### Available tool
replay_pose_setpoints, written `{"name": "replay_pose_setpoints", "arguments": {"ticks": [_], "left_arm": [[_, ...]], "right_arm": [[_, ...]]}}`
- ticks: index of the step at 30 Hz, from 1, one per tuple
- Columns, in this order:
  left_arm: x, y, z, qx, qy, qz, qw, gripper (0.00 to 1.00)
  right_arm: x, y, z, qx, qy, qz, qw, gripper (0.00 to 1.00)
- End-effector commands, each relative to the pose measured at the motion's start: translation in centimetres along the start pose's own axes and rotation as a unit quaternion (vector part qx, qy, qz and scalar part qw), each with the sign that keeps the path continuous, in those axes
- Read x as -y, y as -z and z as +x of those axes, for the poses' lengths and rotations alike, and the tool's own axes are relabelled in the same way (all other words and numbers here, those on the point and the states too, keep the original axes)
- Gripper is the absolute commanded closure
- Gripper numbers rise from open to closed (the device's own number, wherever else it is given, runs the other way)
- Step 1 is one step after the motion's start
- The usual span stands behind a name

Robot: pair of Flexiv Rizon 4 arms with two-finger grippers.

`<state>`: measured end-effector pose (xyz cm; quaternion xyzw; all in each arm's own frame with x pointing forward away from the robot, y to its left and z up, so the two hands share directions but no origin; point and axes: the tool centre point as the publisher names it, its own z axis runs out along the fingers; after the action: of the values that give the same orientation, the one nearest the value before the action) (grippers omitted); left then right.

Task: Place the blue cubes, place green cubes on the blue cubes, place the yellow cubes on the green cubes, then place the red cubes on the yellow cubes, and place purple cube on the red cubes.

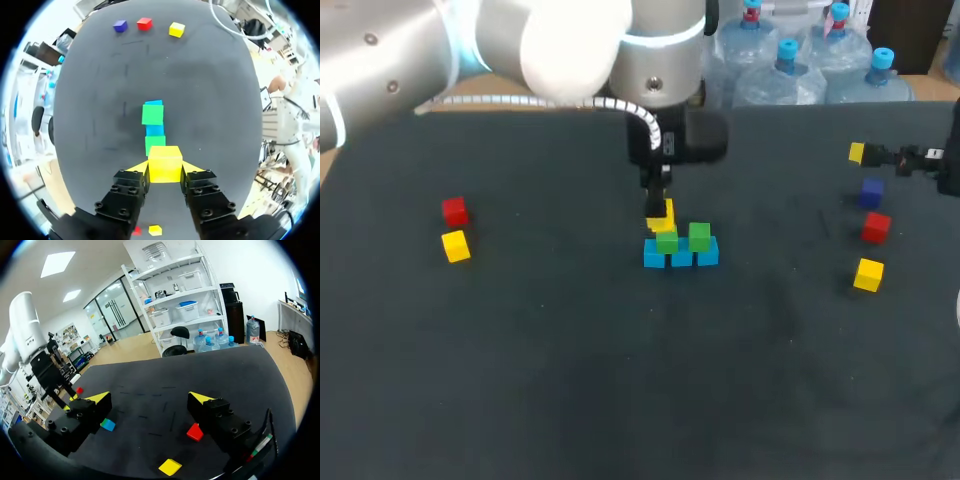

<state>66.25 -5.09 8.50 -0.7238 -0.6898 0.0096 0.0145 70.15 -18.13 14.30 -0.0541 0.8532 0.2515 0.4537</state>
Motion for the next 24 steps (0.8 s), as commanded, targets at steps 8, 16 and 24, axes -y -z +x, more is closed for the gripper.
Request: {"name": "replay_pose_setpoints", "arguments": {"ticks": [8,16,24], "left_arm": [[-0.5,-0.4,-1.8,-0.024,-0.025,0.0,0.999,1.0],[-1.2,-0.8,-2.8,-0.035,-0.03,-0.002,0.999,1.0],[-2.0,-1.3,-3.2,-0.046,-0.027,0.002,0.999,1.0]], "right_arm": [[0.0,0.1,-0.1,-0.001,0.0,-0.001,1.0,0.0],[0.0,0.1,-0.1,-0.001,0.0,-0.001,1.0,0.0],[0.0,0.1,-0.1,-0.001,0.0,-0.001,1.0,0.0]]}}
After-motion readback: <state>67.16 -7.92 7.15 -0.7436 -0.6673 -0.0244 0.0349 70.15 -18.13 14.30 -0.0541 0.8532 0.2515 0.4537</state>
